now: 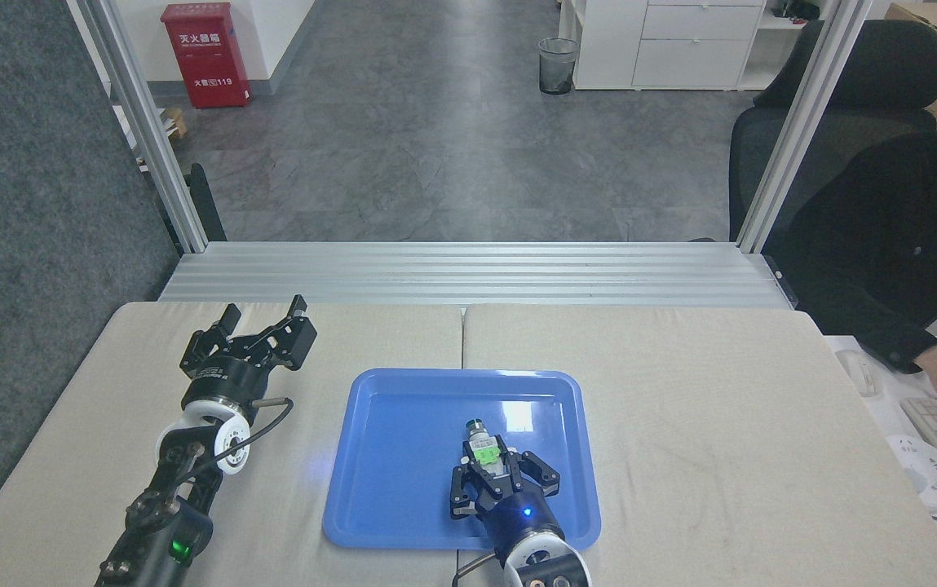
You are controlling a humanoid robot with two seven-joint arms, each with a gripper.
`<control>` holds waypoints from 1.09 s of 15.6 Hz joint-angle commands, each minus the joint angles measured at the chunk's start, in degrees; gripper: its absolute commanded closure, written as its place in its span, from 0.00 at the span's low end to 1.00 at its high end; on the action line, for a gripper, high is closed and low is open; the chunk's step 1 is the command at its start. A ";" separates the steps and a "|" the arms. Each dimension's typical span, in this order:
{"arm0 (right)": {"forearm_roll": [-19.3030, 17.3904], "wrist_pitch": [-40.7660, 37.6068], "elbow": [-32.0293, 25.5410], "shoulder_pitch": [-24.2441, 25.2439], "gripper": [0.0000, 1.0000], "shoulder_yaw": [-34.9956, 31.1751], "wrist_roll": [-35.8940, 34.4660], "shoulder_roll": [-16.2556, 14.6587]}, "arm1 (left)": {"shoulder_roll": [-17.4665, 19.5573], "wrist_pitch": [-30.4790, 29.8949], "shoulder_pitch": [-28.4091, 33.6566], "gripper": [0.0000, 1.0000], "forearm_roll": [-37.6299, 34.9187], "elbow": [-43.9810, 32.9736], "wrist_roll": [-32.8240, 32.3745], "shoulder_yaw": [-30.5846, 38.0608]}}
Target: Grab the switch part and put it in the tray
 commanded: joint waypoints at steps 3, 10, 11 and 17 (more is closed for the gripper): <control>-1.05 1.71 3.20 -5.74 0.02 -4.26 -1.62 2.95 | 0.00 -0.01 0.00 0.00 0.00 0.00 0.04 -0.06; -1.66 -9.14 3.20 -14.46 0.02 -20.61 -4.60 -10.37 | 0.00 -0.01 0.00 0.00 0.00 0.00 0.04 0.03; -2.01 -13.45 3.20 -14.29 0.02 -23.16 -5.14 -13.45 | 0.00 -0.01 0.00 0.00 0.00 0.00 0.04 -0.06; -5.09 -21.84 3.20 -10.60 0.02 -26.79 -5.23 -18.14 | 0.00 -0.01 0.00 0.00 0.00 0.00 0.04 -0.06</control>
